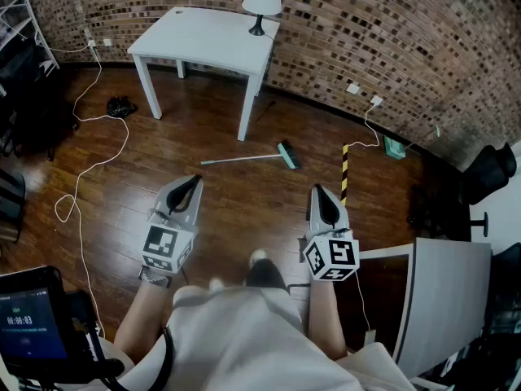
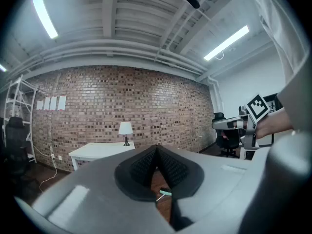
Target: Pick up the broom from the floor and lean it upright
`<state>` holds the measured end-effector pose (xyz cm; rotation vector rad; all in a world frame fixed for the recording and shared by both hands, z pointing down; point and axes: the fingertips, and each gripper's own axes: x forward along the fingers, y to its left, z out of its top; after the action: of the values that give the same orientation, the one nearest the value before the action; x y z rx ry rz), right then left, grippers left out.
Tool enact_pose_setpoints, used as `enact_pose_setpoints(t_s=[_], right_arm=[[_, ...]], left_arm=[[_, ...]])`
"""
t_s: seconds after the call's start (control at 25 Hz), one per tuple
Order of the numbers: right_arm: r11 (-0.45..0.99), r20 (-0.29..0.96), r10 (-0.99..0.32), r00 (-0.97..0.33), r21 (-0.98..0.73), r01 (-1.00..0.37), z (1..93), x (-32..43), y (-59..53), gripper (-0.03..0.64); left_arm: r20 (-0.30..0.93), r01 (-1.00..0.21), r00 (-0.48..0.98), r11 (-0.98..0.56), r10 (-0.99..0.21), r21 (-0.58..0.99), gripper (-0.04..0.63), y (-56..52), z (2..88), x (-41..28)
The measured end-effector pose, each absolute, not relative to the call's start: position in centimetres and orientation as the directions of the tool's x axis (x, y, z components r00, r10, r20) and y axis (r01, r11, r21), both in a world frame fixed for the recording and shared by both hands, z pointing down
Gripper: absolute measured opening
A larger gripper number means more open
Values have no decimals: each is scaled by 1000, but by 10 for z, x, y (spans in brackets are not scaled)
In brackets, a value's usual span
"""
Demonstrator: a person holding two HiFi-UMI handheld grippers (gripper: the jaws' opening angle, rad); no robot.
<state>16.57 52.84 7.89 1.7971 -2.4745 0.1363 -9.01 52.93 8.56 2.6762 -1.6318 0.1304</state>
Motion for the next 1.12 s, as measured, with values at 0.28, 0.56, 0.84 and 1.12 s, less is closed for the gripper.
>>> enact_pose_setpoints(t_s=[0.28, 0.56, 0.84, 1.12], right_arm=[[327, 114, -937, -330, -46, -944, 104, 178, 461, 12], [385, 103, -915, -390, -66, -921, 114, 202, 318, 12], [482, 94, -871, -483, -39, -876, 84, 228, 171, 12], [485, 84, -871, -484, -4, -874, 74, 231, 92, 12]], left_arm=[[88, -900, 425, -431, -901, -59, 0, 470, 104, -85], [111, -929, 357, -365, -927, -58, 0, 348, 113, -65], [89, -961, 260, -267, -961, -73, 0, 210, 81, -42], [102, -959, 254, -264, -962, -101, 0, 131, 71, -30]])
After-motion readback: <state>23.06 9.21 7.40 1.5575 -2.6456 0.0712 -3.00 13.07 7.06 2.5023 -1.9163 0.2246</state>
